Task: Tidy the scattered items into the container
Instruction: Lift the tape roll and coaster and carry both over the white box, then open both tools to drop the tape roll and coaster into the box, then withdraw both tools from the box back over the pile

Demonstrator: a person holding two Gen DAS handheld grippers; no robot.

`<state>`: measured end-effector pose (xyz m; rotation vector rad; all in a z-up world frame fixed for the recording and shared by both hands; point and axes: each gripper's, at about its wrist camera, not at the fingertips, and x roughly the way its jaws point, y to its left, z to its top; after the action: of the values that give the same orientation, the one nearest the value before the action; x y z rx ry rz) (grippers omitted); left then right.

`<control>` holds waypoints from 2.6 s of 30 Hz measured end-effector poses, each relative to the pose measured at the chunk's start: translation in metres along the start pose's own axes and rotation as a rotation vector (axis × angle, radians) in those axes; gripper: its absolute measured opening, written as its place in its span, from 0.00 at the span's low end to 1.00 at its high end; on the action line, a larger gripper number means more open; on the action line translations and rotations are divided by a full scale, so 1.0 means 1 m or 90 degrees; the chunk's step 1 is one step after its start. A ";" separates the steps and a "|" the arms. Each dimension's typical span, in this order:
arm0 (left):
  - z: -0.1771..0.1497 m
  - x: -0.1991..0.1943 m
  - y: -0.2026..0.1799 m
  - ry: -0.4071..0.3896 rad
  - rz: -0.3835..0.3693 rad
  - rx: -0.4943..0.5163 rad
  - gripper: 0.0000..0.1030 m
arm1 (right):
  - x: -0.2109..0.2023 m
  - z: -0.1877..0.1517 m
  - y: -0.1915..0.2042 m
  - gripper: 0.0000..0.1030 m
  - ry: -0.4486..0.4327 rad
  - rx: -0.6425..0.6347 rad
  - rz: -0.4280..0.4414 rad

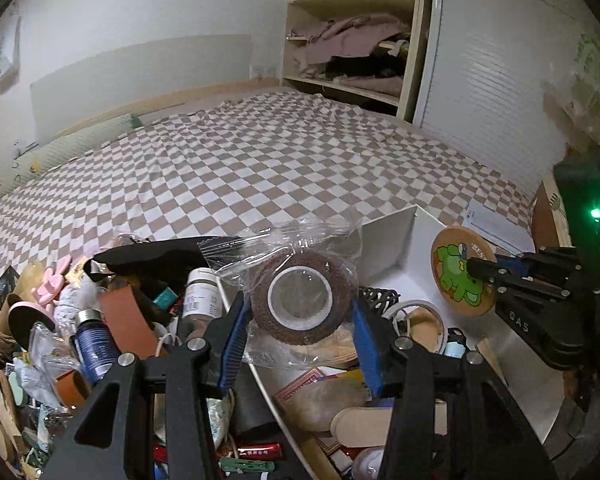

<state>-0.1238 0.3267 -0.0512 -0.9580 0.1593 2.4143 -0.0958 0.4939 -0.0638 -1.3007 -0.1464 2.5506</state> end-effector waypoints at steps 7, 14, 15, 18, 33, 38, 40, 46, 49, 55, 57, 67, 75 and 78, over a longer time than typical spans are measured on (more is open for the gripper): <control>0.001 0.009 -0.006 0.008 -0.014 0.008 0.47 | 0.009 -0.001 -0.003 0.09 0.002 0.008 -0.011; 0.000 0.015 -0.005 0.022 -0.023 0.007 0.47 | 0.004 0.004 0.000 0.09 -0.002 0.024 0.013; -0.001 0.016 -0.005 0.026 -0.025 0.005 0.47 | 0.003 0.004 0.000 0.09 0.001 0.026 0.018; -0.002 0.021 -0.006 0.039 -0.028 0.007 0.47 | 0.002 0.003 0.000 0.09 0.009 0.036 0.034; -0.003 0.024 -0.012 0.036 -0.030 0.013 0.77 | 0.000 0.001 -0.004 0.09 0.029 0.068 0.082; -0.004 0.022 -0.011 0.036 -0.030 0.015 0.77 | 0.000 0.001 -0.003 0.09 0.033 0.067 0.083; -0.004 0.021 -0.011 0.035 -0.030 0.015 0.77 | -0.001 0.000 -0.002 0.09 0.032 0.066 0.083; -0.004 0.015 -0.010 0.032 -0.027 0.018 0.77 | -0.006 -0.001 -0.003 0.09 0.027 0.068 0.080; -0.004 0.012 -0.008 0.029 -0.024 0.018 0.78 | -0.010 -0.001 -0.004 0.09 0.020 0.073 0.077; -0.004 0.003 -0.004 0.023 -0.018 0.014 0.78 | -0.021 -0.001 -0.006 0.09 0.001 0.083 0.077; -0.005 0.000 -0.002 0.022 -0.016 0.012 0.78 | -0.025 0.000 -0.005 0.09 -0.010 0.086 0.078; -0.005 -0.016 0.008 0.006 0.005 -0.005 0.93 | -0.045 0.002 0.005 1.00 -0.076 0.079 0.027; -0.007 -0.031 0.017 -0.006 0.025 -0.012 1.00 | -0.048 0.002 0.005 1.00 -0.088 0.106 0.043; -0.008 -0.036 0.020 -0.007 0.032 -0.017 1.00 | -0.053 0.001 0.004 1.00 -0.112 0.121 0.041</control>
<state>-0.1074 0.2914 -0.0347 -0.9624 0.1498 2.4728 -0.0675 0.4745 -0.0226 -1.0278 0.1038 2.6548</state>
